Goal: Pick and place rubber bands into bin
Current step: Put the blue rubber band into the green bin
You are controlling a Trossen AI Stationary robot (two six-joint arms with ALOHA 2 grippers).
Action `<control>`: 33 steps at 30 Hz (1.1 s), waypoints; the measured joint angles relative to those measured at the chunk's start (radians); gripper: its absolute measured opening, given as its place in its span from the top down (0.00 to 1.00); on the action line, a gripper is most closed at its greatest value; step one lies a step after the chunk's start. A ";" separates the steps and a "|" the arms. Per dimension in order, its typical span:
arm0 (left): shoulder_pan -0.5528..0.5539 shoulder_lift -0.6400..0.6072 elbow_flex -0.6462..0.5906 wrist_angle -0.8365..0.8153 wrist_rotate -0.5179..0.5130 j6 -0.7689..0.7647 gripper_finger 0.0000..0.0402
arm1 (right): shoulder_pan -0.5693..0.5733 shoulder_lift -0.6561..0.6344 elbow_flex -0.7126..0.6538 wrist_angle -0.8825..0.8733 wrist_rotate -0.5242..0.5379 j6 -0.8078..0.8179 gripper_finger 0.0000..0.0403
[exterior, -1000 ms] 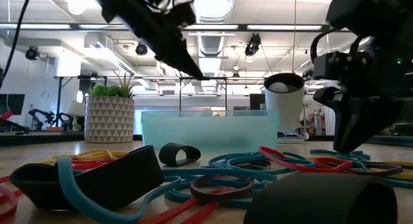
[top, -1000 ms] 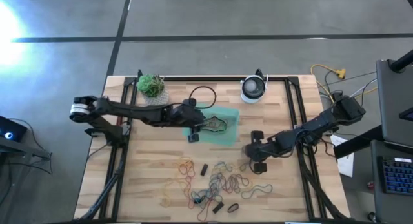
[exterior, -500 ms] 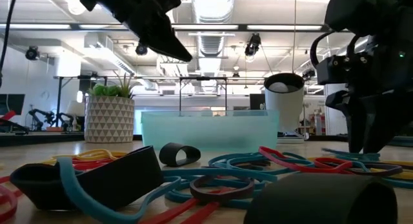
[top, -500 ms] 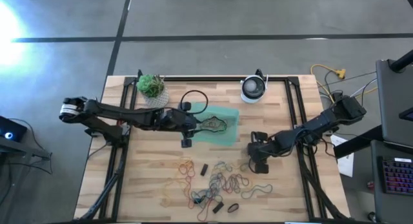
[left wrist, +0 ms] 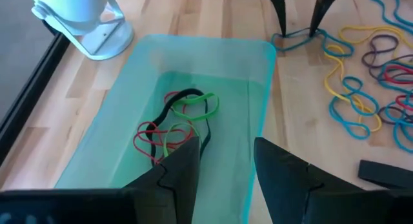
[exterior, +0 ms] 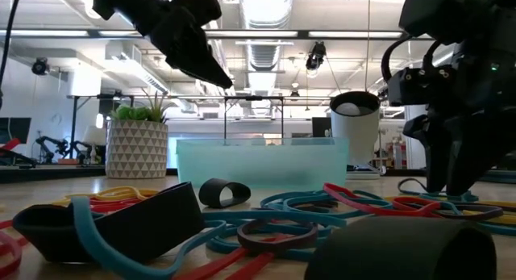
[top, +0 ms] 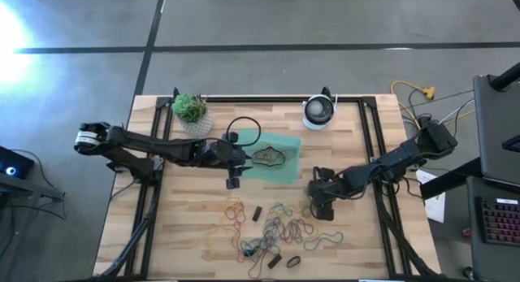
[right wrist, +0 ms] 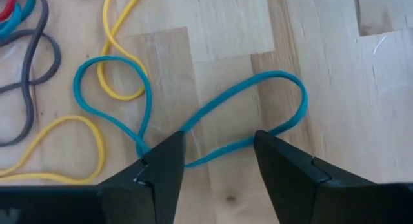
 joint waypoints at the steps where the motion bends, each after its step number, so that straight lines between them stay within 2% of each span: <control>1: -0.001 0.000 0.000 0.001 0.000 0.000 0.67 | 0.000 -0.009 -0.001 -0.002 -0.005 0.008 0.53; 8: -0.011 0.000 0.000 0.000 0.000 -0.017 0.67 | 0.021 -0.031 -0.004 -0.017 -0.078 0.064 0.53; 19: -0.019 0.000 0.000 0.001 0.000 -0.017 0.67 | 0.089 -0.030 -0.006 -0.005 -0.106 0.136 0.53; 28: -0.021 0.000 0.000 0.001 0.000 -0.017 0.67 | 0.117 -0.027 -0.007 0.007 -0.080 0.168 0.54; 33: -0.024 0.000 0.000 0.002 0.000 -0.017 0.67 | 0.118 0.016 -0.002 0.014 -0.059 0.170 0.54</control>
